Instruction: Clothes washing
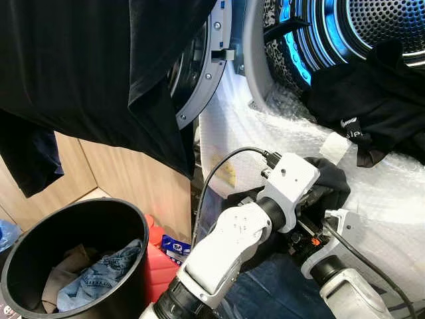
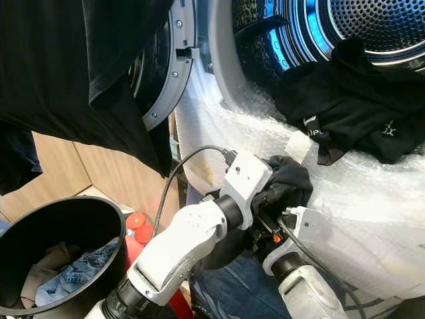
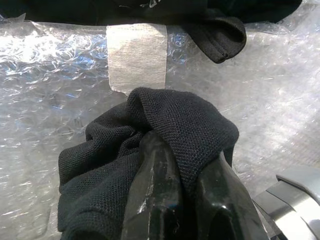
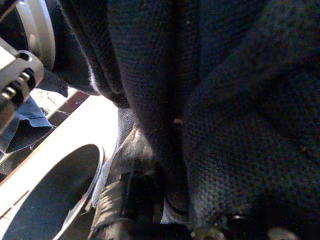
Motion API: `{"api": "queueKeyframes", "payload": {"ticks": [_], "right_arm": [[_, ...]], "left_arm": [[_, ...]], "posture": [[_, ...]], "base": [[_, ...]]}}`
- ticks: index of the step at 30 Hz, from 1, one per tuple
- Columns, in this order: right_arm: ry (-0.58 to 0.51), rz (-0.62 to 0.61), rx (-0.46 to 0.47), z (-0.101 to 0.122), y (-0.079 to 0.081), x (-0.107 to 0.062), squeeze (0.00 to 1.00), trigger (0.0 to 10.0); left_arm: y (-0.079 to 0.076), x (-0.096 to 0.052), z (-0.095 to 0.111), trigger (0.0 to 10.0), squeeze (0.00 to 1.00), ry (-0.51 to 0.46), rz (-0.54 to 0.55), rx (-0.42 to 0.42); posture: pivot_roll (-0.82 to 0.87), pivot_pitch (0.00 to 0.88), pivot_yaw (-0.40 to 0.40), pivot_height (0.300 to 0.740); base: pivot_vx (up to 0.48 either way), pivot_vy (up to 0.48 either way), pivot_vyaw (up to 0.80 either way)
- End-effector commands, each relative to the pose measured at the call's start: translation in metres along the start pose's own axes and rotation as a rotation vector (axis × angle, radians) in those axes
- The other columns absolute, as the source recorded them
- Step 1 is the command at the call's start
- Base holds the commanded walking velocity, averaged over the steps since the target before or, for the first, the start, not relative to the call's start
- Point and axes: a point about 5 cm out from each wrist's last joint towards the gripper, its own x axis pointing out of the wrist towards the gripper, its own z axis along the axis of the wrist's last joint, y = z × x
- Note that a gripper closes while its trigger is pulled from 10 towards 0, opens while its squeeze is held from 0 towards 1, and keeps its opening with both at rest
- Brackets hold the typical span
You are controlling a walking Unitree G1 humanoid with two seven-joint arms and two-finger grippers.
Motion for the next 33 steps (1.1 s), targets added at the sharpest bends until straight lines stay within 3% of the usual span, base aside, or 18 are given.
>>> {"api": "queueKeyframes", "payload": {"ticks": [1,12,13,14,26,33], "right_arm": [[-0.011,0.032,-0.01,0.002,0.004,0.0,0.0,0.0],[-0.014,0.056,-0.037,0.004,0.001,-0.001,0.0,0.0],[-0.013,0.059,-0.04,0.005,0.0,-0.001,0.0,0.0],[-0.013,0.062,-0.047,0.006,-0.002,-0.002,0.0,0.0],[0.051,0.198,-0.165,0.016,-0.019,-0.015,0.0,0.0],[0.134,0.328,-0.271,0.029,-0.028,-0.022,0.0,0.0]], "left_arm": [[-0.021,0.007,0.022,10.0,0.0,-0.094,-0.061,-0.02],[-0.022,0.004,0.026,10.0,0.0,-0.126,-0.088,-0.06],[-0.022,0.004,0.026,10.0,0.58,-0.126,-0.093,-0.067],[-0.022,0.002,0.026,10.0,1.0,-0.129,-0.113,-0.085],[-0.021,-0.017,0.022,10.0,1.0,-0.083,-0.183,-0.006],[-0.008,-0.03,0.019,10.0,1.0,-0.004,-0.157,0.094]], "posture": [[-0.04,0.0,-0.026,0.74],[-0.04,0.0,-0.032,0.74],[-0.04,0.0,-0.032,0.74],[-0.04,0.0,-0.031,0.74],[-0.03,0.0,-0.036,0.74],[-0.02,0.0,-0.043,0.74]], "base": [[0.0,0.0,0.0],[0.0,0.0,0.0],[0.0,0.0,0.0],[0.0,0.0,0.0],[0.0,0.0,0.0],[0.0,0.0,0.0]]}}
